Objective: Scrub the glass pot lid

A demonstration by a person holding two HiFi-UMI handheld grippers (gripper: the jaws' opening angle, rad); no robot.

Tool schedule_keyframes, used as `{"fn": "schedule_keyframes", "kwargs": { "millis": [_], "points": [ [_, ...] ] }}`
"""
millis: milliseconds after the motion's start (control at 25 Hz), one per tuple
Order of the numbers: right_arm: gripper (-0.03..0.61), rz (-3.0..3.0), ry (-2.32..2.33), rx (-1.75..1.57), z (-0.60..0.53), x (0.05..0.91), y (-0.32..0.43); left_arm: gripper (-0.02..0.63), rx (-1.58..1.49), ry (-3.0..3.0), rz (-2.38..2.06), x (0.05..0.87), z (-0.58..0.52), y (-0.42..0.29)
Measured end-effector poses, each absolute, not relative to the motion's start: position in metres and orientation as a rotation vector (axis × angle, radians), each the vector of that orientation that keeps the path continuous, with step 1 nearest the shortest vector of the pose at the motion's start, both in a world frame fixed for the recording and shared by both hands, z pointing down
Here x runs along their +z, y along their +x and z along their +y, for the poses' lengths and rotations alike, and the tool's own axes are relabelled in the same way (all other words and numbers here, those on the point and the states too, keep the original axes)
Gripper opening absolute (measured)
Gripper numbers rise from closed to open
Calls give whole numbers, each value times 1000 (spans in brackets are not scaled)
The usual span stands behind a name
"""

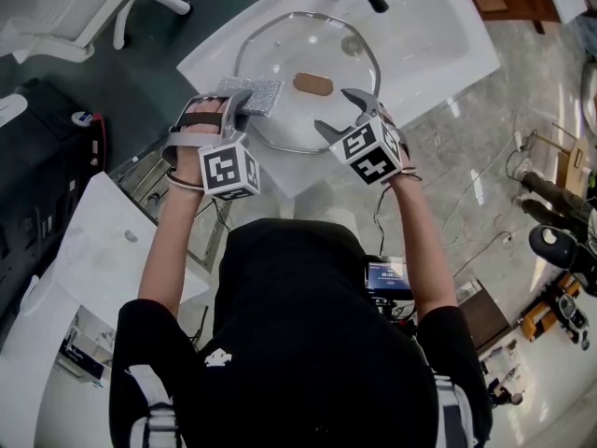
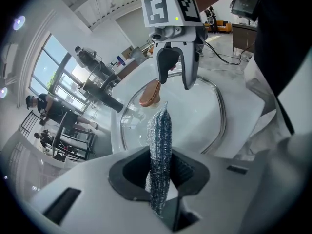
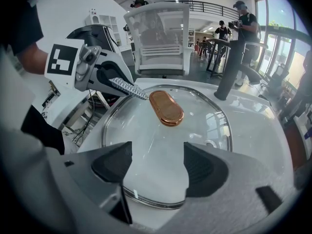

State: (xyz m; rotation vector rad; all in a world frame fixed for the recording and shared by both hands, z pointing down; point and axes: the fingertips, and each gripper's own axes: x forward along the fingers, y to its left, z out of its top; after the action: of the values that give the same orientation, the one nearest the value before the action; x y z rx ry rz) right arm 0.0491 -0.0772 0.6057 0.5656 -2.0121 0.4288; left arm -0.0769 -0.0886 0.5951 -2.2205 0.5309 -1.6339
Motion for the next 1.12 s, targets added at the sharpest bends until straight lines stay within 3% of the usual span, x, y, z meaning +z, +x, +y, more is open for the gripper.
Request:
{"fn": "schedule_keyframes", "kwargs": {
  "millis": [1120],
  "points": [
    [319, -2010, 562, 427, -77, 606, 49, 67, -1670, -2238, 517, 594, -79, -78]
  ]
}}
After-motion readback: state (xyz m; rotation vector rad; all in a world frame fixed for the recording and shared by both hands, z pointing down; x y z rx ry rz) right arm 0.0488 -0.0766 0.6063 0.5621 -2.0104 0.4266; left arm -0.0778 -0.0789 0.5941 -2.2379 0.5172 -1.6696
